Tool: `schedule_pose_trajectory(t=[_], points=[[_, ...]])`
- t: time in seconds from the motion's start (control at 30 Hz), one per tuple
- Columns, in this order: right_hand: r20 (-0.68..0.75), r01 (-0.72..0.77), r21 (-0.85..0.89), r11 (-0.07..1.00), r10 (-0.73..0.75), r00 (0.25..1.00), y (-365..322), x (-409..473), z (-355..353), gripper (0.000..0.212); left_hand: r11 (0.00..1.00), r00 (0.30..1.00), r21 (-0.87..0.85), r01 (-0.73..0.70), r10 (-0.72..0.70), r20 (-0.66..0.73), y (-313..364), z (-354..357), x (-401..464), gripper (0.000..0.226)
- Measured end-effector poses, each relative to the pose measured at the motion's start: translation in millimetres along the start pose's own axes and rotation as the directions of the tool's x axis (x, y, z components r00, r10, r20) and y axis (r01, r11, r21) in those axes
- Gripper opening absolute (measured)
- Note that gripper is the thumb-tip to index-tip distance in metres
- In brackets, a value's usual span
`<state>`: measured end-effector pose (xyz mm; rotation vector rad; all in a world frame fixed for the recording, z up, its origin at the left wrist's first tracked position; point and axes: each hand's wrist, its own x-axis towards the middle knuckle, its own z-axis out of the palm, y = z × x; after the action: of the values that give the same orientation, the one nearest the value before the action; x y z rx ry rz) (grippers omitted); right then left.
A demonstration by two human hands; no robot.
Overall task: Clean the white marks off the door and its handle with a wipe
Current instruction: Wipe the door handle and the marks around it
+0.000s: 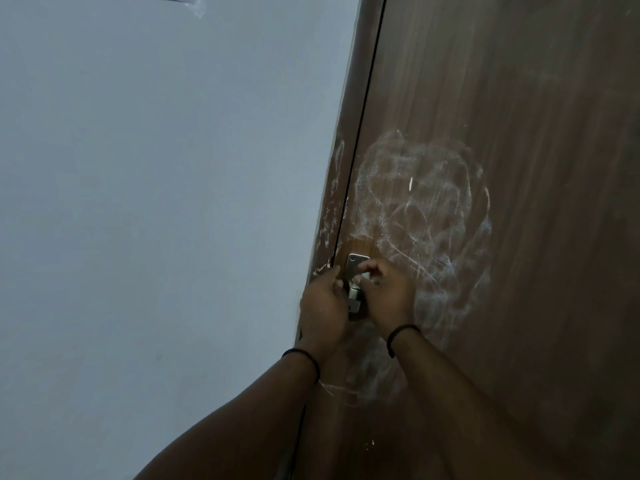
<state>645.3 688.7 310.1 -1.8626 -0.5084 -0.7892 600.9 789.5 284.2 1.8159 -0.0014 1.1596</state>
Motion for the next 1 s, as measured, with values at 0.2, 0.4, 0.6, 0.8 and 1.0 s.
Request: schedule_pose_trajectory(t=[0.2, 0.4, 0.6, 0.8, 1.0], points=[[0.135, 0.115, -0.208, 0.971, -0.088, 0.987, 2, 7, 5, 0.011, 0.980, 0.993, -0.194, 0.053, -0.031, 0.116, 4, 1, -3, 0.032], [0.193, 0.122, -0.204, 0.971, -0.083, 0.978, 9, 7, -10, 0.017, 0.975, 0.988, -0.173, 0.141, -0.126, 0.093, 8, 3, -4, 0.032], [0.153, 0.017, -0.024, 1.000, -0.013, 0.988, 4, 3, -14, 0.018, 0.975, 0.993, -0.191, 0.115, -0.119, -0.012, 10, 12, -9, 0.028], [0.032, -0.072, -0.312, 0.947, 0.086, 0.996, -1, 8, -10, 0.020, 0.996, 1.000, -0.093, 0.015, -0.012, 0.027, 12, 6, -10, 0.027], [0.104, -0.137, -0.244, 0.960, 0.166, 0.981, -5, 15, -11, 0.004, 1.000, 0.999, -0.022, 0.018, -0.017, 0.040, 24, 3, -3, 0.026]])
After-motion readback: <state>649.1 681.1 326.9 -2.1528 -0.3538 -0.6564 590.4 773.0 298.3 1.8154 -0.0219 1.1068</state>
